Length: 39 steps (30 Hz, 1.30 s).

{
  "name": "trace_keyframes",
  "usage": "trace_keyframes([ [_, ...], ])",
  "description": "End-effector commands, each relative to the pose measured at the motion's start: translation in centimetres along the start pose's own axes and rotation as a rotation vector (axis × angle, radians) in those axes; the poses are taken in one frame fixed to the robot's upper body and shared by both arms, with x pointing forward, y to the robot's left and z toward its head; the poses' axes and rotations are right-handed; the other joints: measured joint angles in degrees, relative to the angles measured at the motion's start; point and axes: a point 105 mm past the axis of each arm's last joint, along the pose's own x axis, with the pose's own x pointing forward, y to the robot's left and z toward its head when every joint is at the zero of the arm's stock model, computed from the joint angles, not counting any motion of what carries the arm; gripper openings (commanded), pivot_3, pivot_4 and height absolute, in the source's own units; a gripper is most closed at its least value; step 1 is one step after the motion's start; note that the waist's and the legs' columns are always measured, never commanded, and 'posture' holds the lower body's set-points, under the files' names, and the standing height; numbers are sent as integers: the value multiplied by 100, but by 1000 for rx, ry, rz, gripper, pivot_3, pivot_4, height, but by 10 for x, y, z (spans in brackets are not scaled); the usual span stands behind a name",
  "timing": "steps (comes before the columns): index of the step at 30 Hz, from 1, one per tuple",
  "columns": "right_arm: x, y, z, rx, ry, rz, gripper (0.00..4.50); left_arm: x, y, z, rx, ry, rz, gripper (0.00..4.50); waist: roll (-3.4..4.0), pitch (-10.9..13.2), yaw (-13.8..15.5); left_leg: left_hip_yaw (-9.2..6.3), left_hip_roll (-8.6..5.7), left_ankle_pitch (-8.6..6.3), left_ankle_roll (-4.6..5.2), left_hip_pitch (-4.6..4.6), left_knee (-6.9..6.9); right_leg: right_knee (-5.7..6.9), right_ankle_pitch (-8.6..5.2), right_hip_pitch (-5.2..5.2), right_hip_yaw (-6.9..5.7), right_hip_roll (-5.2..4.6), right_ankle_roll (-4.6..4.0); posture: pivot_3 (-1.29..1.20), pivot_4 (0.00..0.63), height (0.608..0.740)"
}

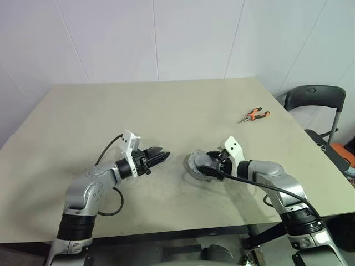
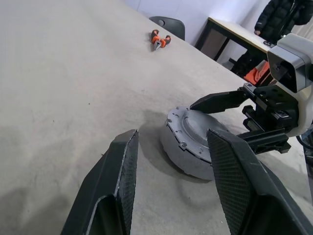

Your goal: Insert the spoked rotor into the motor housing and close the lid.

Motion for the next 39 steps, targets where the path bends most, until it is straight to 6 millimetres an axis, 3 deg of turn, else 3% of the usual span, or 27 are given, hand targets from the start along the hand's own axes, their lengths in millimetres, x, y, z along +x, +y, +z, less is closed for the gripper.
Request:
trace_keyframes([
  [1,-14,-34,-29,97,82,-166,3538,0,-12,18,59,-41,-30,2359,0,0,10,0,0,0,0,0,0,0,0,1,0,0,0,0,0,740],
  [5,-26,-44,-18,142,10,-185,3538,-2,-15,16,57,-39,-23,2359,9,6,109,0,0,0,0,0,0,0,4,8,2,1,-6,0,0,740],
  [9,-34,-33,-14,213,-19,-93,3538,-3,-18,13,54,-37,-20,2359,21,15,202,0,0,0,0,-13,-2,0,2,-5,3,2,-7,0,0,740],
  [13,-30,-19,-22,127,43,-40,3538,-3,-16,10,52,-33,-14,2359,20,14,260,0,-5,1,-1,-44,-8,-6,1,-48,3,-1,-5,0,0,740],
  [19,-26,-12,-14,144,12,-1,3538,-3,-10,12,55,-32,-8,2359,14,12,249,-1,-7,5,-7,-71,-8,-13,2,-64,3,-4,-6,0,0,740],
  [24,-28,-7,5,152,-62,43,3538,-3,-6,10,54,-30,-9,2359,14,12,243,-6,-6,0,1,-70,-7,-12,2,-65,1,-3,-6,0,0,740],
  [29,-30,10,25,65,-126,134,3538,-3,-6,5,52,-28,-11,2359,15,20,232,-7,-5,1,0,-75,-7,-8,2,-70,1,-2,-6,0,0,740],
  [33,-31,9,19,2,-106,134,3538,-2,-6,3,52,-27,-10,2359,15,21,223,-7,-4,1,0,-82,-7,-7,2,-69,1,-1,-6,0,0,740],
  [39,-34,-9,5,-107,-29,70,3538,-2,-5,1,51,-23,-8,2359,15,21,237,-7,-4,2,1,-83,0,-6,2,-69,-5,1,-6,0,0,740],
])
